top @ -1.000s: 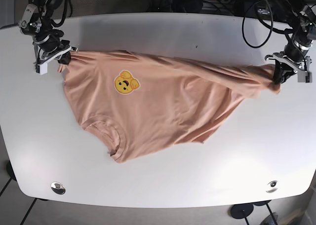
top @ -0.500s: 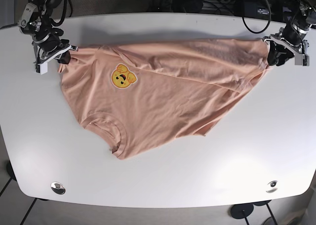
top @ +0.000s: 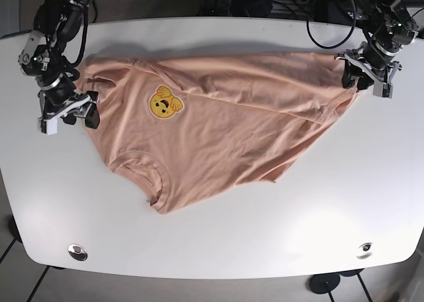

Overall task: Fold the T-shirt properly
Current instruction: 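Lay the pink shirt flat, drawing both grippers apart along its edge, then regrasp the shirt edge with the left gripper, right gripper holding, then lift the shirt with both grippers and swing it to flatten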

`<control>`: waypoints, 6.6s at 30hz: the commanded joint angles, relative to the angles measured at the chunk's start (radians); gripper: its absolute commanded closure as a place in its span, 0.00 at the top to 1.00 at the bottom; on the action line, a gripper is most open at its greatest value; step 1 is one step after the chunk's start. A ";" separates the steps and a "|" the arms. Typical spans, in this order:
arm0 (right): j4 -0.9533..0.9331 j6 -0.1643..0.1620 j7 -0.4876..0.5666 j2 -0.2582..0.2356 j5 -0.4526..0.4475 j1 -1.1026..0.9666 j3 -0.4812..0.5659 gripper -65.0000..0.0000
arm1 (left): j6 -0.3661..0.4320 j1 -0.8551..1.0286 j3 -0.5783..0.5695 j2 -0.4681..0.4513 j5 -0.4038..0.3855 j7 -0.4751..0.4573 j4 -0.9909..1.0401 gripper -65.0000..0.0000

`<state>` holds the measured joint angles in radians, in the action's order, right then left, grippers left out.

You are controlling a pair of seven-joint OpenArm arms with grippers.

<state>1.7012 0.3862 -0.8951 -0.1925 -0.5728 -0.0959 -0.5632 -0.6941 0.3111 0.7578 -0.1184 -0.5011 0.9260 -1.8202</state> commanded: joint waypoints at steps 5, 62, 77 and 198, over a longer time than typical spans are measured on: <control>-0.335 0.004 0.158 -0.144 -0.011 0.181 0.124 0.63 | -0.004 -0.003 0.002 -0.016 -0.023 -0.031 -0.017 0.37; -0.358 -0.002 0.310 -0.089 -0.019 0.032 0.291 0.06 | -0.004 -0.358 -0.340 -0.066 0.319 -0.077 0.339 0.00; -0.358 -0.002 0.310 -0.089 -0.019 0.034 0.291 0.06 | -0.004 -0.347 -0.261 -0.040 0.321 -0.097 0.101 0.00; 0.115 -0.086 0.000 -0.150 -0.014 0.437 0.108 0.03 | -0.004 -1.153 -0.222 -0.211 0.459 0.198 0.299 0.00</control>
<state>1.7988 0.3027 -0.9298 -0.3252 -0.5800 0.3229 -0.4480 -0.7010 -0.8146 0.5350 -0.3080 -0.0395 1.1469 -1.5059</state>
